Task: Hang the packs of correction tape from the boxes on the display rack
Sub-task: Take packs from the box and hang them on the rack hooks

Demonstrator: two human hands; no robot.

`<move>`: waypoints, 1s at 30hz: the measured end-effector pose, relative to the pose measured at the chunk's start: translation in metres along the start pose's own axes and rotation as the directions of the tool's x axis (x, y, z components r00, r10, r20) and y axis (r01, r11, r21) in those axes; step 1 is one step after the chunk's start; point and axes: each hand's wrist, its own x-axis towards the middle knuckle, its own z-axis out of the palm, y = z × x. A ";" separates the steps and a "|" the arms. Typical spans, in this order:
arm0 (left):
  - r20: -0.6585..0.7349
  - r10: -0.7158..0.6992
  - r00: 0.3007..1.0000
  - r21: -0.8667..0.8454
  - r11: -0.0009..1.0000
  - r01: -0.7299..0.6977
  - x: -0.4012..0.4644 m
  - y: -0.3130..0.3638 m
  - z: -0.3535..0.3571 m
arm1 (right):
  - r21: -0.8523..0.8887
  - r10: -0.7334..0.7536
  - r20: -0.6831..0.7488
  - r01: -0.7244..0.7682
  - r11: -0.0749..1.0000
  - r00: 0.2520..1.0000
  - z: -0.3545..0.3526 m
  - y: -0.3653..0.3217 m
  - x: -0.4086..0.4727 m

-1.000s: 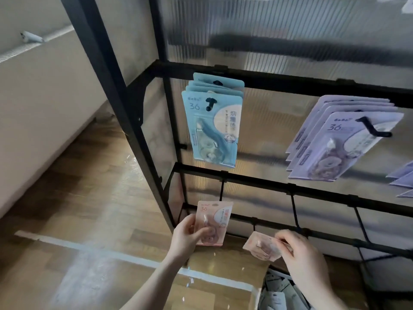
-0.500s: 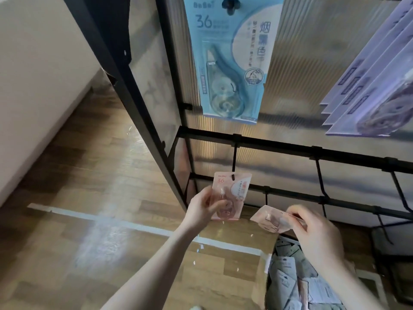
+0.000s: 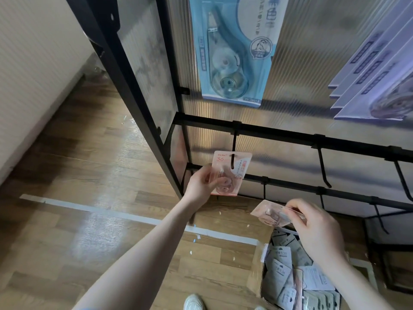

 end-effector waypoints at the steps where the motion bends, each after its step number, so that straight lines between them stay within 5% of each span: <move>1: -0.001 0.003 1.000 0.006 1.000 -0.003 0.005 0.001 0.001 | -0.003 -0.004 -0.001 0.004 1.000 1.000 0.001 0.000 0.001; 16: -0.120 0.098 0.988 0.102 0.991 -0.086 0.045 0.002 0.006 | -0.026 -0.067 0.000 0.067 0.997 0.998 0.012 0.003 0.014; 24: -0.173 0.019 0.985 0.156 0.988 0.009 0.002 -0.031 -0.002 | -0.002 -0.095 -0.003 0.095 0.996 0.996 0.017 -0.014 0.023; 30: -0.247 0.195 0.949 0.508 0.860 -0.045 -0.038 -0.055 -0.021 | 0.016 -0.137 0.007 0.137 0.990 0.991 0.020 -0.038 0.034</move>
